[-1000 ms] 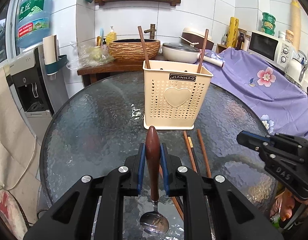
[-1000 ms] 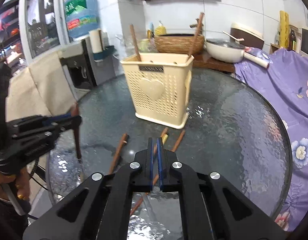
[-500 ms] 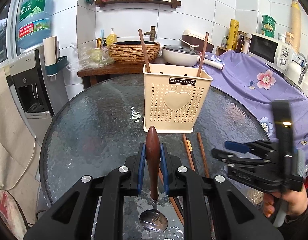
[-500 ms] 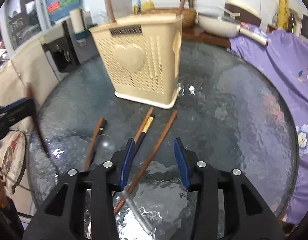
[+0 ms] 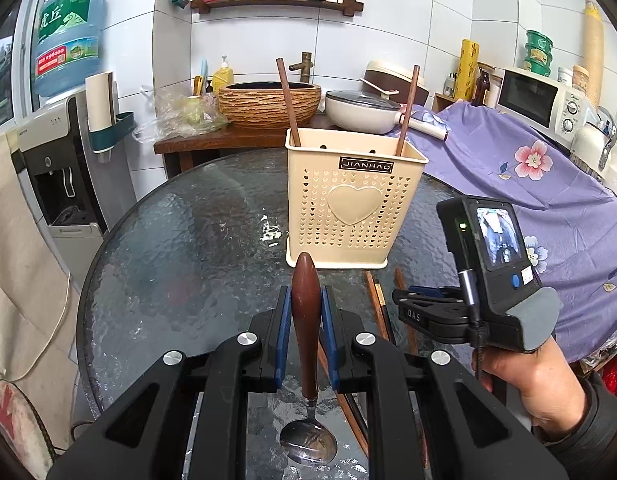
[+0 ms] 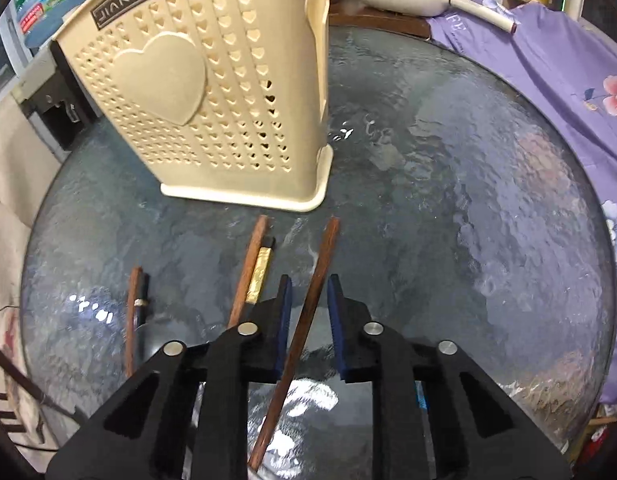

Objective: Organize utensils

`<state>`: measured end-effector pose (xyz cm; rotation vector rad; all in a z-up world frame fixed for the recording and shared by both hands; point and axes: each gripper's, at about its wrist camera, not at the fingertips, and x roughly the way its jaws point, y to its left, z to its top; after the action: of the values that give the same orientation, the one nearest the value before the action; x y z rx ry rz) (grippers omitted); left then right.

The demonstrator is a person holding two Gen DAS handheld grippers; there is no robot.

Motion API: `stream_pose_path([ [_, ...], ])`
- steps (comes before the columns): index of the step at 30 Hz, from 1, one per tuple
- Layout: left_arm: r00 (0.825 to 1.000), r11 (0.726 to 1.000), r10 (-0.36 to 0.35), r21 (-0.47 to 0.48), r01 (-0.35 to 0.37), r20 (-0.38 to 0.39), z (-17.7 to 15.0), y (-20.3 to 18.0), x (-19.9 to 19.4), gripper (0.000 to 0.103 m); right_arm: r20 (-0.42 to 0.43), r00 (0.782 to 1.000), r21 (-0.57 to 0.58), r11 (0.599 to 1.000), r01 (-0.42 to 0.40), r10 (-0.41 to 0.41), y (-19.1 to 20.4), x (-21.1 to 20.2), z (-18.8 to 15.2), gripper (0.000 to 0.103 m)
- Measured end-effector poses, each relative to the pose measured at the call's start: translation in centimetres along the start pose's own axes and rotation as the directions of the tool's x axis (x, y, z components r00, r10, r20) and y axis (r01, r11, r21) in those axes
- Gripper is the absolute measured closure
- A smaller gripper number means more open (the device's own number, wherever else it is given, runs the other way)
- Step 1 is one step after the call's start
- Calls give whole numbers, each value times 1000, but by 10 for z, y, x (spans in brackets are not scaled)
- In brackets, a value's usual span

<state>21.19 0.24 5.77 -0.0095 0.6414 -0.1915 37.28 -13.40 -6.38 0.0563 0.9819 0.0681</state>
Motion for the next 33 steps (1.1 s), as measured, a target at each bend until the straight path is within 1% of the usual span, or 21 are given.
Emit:
stream_pose_path([
  [1, 1000, 1000, 0, -1, 0, -1, 0, 0, 1, 88, 2, 1000, 3, 1000, 5, -5, 0, 1, 1, 87],
  [3, 1000, 1000, 0, -1, 0, -2, 0, 0, 2, 88, 7, 1000, -1, 1000, 22, -22, 3, 2, 1, 92],
  [6, 1000, 1000, 0, -4, 0, -3, 0, 1, 4, 88, 17, 999, -12, 999, 39, -39, 7, 4, 1, 94],
  [9, 1000, 1000, 0, -5, 0, -3, 0, 1, 6, 88, 28, 999, -7, 1000, 30, -29, 4, 4, -1, 96],
  [13, 1000, 1000, 2, -10, -2, -1, 1, 2, 7, 88, 66, 998, 18, 1000, 0, -1, -7, -3, -3, 96],
  [16, 1000, 1000, 2, -18, -2, 5, 1, 4, 7, 88, 104, 994, 37, 998, -45, 41, -15, -11, -5, 96],
  [18, 1000, 1000, 2, -19, -1, 14, 2, 5, 4, 88, 152, 985, 37, 995, -91, 85, -21, -21, -8, 96],
  [20, 1000, 1000, 3, -19, -2, 21, 3, 5, 1, 88, 205, 971, 50, 989, -137, 125, -27, -34, -8, 96],
  [22, 1000, 1000, 3, -22, -2, 29, 5, 6, -1, 88, 260, 948, 49, 978, -203, 184, -32, -48, -7, 96],
  [24, 999, 1000, 2, -26, -1, 36, 6, 6, -3, 88, 312, 925, 37, 970, -241, 218, -35, -64, -6, 96],
  [25, 999, 1000, 2, -26, -1, 38, 6, 5, -4, 88, 343, 910, 21, 966, -257, 234, -36, -74, -6, 96],
  [28, 999, 1000, 0, -27, 1, 48, 8, 6, -8, 88, 408, 879, -24, 965, -261, 247, -35, -101, -6, 96],
  [33, 998, 1000, -1, -29, 3, 64, 11, 7, -13, 88, 465, 839, -87, 958, -274, 282, -34, -141, -9, 96],
])
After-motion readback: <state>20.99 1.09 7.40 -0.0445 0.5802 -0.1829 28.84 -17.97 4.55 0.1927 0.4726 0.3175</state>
